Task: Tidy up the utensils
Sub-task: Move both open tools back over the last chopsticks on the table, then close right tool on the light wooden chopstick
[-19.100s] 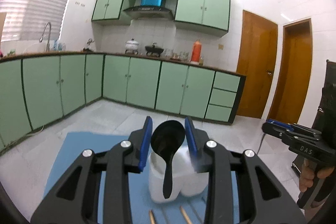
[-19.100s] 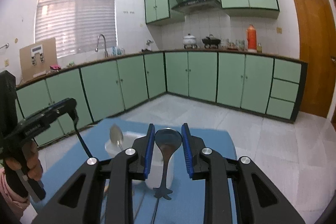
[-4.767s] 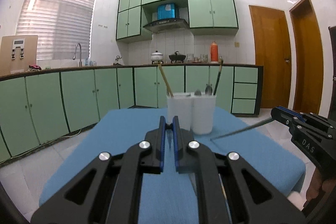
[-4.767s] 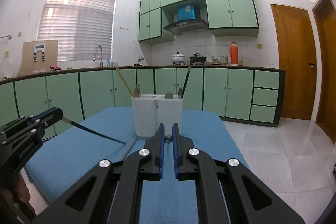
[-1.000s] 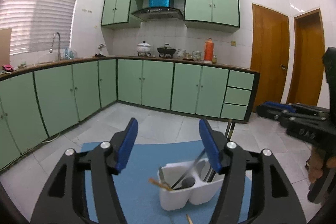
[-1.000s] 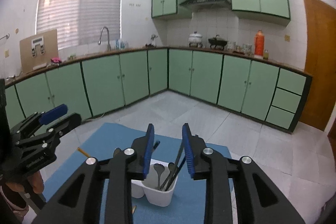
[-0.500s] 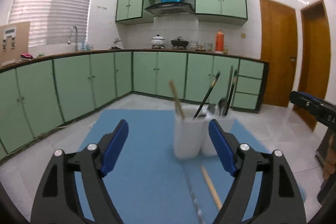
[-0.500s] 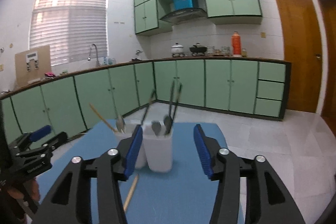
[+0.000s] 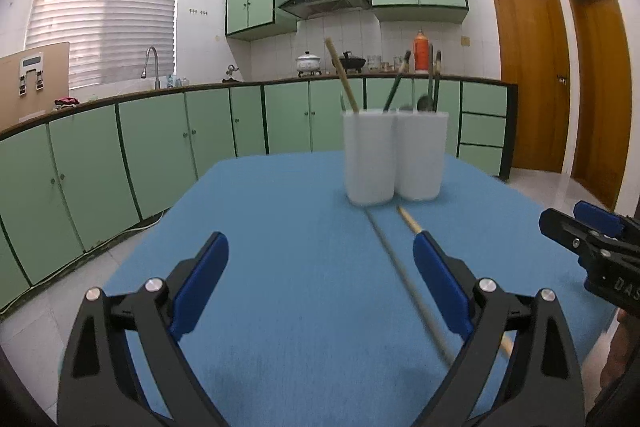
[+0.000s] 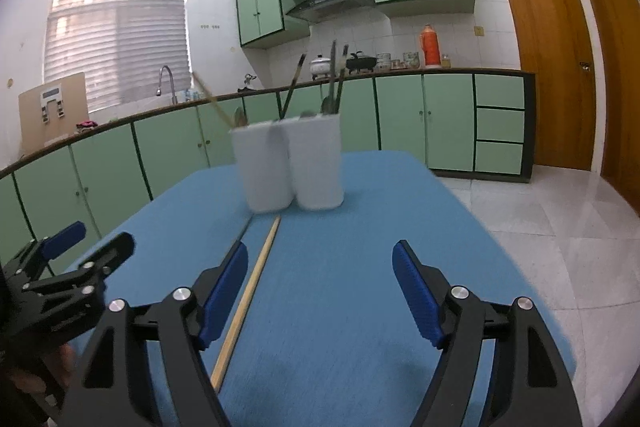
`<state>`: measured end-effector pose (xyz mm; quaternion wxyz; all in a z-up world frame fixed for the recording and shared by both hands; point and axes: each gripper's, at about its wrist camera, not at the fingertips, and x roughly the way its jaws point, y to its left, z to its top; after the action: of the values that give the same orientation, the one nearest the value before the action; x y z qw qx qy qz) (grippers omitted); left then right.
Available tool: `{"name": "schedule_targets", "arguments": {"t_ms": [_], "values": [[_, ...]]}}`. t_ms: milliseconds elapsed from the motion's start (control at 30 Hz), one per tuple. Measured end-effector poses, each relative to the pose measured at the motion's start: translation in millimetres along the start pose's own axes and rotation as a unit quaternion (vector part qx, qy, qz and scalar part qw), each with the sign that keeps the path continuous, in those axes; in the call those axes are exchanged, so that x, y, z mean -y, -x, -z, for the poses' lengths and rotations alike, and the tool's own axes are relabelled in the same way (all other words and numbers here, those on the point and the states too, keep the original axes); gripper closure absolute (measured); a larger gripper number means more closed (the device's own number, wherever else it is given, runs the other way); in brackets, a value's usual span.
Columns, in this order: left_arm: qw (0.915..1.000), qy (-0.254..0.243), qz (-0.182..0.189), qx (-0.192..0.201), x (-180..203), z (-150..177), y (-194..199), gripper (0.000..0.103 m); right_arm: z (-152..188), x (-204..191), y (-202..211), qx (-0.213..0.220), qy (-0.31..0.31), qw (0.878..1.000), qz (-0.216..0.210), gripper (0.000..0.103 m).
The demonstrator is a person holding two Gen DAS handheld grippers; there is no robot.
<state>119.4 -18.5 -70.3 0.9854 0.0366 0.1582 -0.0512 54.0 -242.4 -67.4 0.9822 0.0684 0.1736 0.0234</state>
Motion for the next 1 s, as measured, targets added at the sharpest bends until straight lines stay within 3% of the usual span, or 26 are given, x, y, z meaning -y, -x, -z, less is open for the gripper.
{"name": "schedule_targets", "arguments": {"t_ms": [133,333,467,600,767,1000], "values": [[0.9999,0.004,-0.006,-0.011,-6,23,1,0.012,18,-13,9,0.011,0.014,1.0,0.006,0.03],[0.9999,0.0,-0.008,-0.013,-14,43,10,0.013,40,-32,14,0.012,0.028,1.0,-0.003,0.041],[0.9997,-0.002,-0.012,-0.019,-22,48,12,0.023,48,-42,11,0.008,0.033,0.999,-0.007,0.05],[0.9994,0.005,-0.016,-0.03,-30,53,13,0.024,57,-50,11,0.008,0.037,0.999,-0.011,0.057],[0.9994,0.008,-0.018,-0.029,-33,55,16,0.024,62,-57,4,0.002,0.044,0.999,-0.004,0.073],[0.9995,0.011,-0.012,-0.029,-30,56,19,0.024,71,-62,2,0.004,0.054,0.999,0.002,0.082]]}}
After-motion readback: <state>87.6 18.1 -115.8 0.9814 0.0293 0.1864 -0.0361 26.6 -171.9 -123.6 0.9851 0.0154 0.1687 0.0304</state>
